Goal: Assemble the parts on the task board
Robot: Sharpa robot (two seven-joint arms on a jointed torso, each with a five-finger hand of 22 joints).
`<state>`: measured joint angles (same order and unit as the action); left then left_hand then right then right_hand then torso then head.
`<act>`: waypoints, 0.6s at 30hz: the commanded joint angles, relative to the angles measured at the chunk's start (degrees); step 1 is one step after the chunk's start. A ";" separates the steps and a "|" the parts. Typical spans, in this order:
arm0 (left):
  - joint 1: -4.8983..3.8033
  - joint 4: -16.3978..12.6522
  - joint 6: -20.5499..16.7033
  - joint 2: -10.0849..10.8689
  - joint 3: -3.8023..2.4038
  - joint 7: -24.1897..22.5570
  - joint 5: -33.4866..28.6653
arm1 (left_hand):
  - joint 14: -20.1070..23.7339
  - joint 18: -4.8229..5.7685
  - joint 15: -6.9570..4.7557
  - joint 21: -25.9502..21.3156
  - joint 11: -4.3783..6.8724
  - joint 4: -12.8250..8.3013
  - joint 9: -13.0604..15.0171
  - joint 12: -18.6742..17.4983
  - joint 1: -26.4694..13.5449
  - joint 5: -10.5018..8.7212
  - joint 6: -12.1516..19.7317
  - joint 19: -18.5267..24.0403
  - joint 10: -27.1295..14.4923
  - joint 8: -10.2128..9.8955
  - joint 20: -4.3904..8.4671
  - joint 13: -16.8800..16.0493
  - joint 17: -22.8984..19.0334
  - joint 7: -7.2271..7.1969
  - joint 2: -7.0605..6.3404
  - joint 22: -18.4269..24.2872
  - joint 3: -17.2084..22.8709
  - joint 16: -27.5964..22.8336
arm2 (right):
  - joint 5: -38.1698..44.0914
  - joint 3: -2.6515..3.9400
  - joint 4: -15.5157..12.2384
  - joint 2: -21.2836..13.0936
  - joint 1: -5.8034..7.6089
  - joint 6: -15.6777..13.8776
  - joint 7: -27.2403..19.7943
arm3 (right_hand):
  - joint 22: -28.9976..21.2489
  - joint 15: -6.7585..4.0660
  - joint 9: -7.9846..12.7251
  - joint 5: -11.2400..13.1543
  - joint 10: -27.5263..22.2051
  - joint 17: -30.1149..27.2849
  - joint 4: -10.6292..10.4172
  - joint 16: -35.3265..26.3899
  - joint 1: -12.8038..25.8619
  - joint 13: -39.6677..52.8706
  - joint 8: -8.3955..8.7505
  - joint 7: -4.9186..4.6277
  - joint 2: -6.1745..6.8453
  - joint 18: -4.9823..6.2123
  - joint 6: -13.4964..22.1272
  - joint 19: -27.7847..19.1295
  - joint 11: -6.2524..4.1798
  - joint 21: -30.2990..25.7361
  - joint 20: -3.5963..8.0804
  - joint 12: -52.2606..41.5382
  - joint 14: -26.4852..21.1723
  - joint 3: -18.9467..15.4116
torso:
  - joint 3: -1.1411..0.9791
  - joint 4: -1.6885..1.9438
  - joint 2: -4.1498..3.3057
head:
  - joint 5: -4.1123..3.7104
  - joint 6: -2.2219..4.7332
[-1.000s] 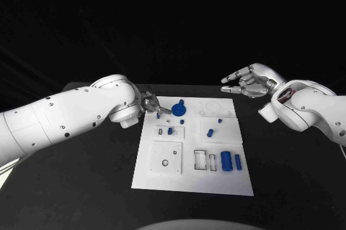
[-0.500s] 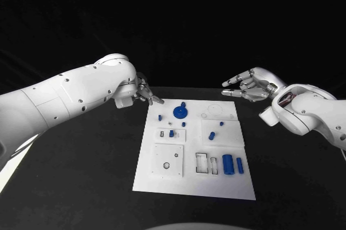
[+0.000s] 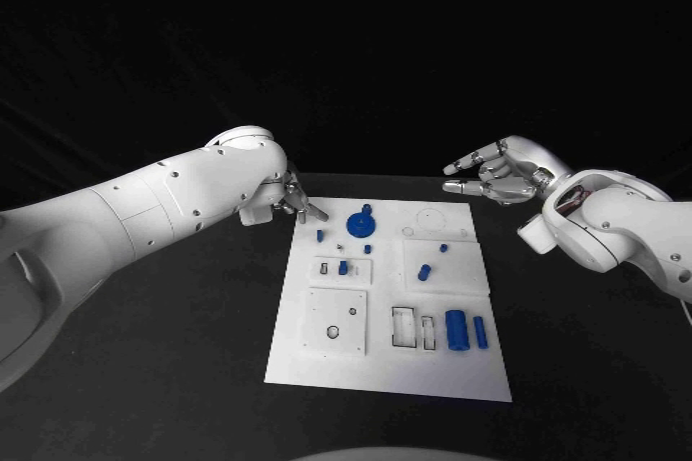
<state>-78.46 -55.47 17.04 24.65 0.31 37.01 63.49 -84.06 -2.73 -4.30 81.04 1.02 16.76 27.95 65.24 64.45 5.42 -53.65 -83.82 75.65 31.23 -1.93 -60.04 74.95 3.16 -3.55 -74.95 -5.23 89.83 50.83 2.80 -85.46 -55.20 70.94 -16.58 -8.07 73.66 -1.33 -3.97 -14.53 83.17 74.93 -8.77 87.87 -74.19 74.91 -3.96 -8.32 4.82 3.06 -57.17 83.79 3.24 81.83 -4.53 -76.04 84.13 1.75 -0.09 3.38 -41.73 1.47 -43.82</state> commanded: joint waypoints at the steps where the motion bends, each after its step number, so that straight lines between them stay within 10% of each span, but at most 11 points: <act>1: 0.35 0.35 0.15 -0.51 0.03 -2.77 0.61 | -5.94 0.19 -0.35 0.51 0.06 0.07 0.09 0.53 -0.20 0.16 -0.58 -3.04 0.45 0.41 0.39 -0.28 15.05 -0.07 0.82 -4.01 -0.27 0.17 | 0.07 0.00 0.05 0.15 -0.05 0.90 -0.67 | -0.09 0.20 -0.08 0.14 -0.53 10.59 0.07 -0.30 0.38 5.96 -0.06 0.10 -0.22 0.32 0.38 -0.17 0.00 -0.21 -0.15 0.20 4.81 -0.25 | -0.01 0.03 0.01 | -0.24 -0.09; 18: 1.17 0.01 2.24 -1.01 0.13 -2.22 -0.98 | -5.94 0.46 -0.71 1.46 0.49 -0.12 0.61 1.65 0.23 1.03 -1.55 -3.41 1.27 0.96 0.75 -1.46 15.05 -0.57 1.97 -5.27 0.50 0.17 | 0.07 0.00 0.23 0.21 -0.06 1.06 -0.60 | -0.09 0.20 -0.08 0.14 -0.53 10.59 0.07 -0.30 0.38 5.96 -0.06 0.10 -0.22 0.32 0.38 -0.17 0.00 -0.21 -0.15 0.20 4.81 -0.25 | -0.05 0.10 0.09 | -0.21 -0.19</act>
<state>-77.30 -55.31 17.15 23.74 0.44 34.67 63.06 -84.07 -2.72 -4.71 82.32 1.44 16.57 28.52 66.58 64.28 6.15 -54.77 -84.03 76.48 31.91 -1.71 -61.46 74.94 2.44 -1.60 -74.93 -5.04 89.83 50.80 2.80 -85.24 -55.02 70.92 -16.40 -8.14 73.66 -1.33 -3.97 -14.53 83.17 74.92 -8.77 87.87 -74.19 74.91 -3.96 -8.32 4.82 3.06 -57.17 83.79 3.24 81.84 -4.53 -76.04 84.13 1.75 -0.15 3.46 -41.63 1.22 -43.98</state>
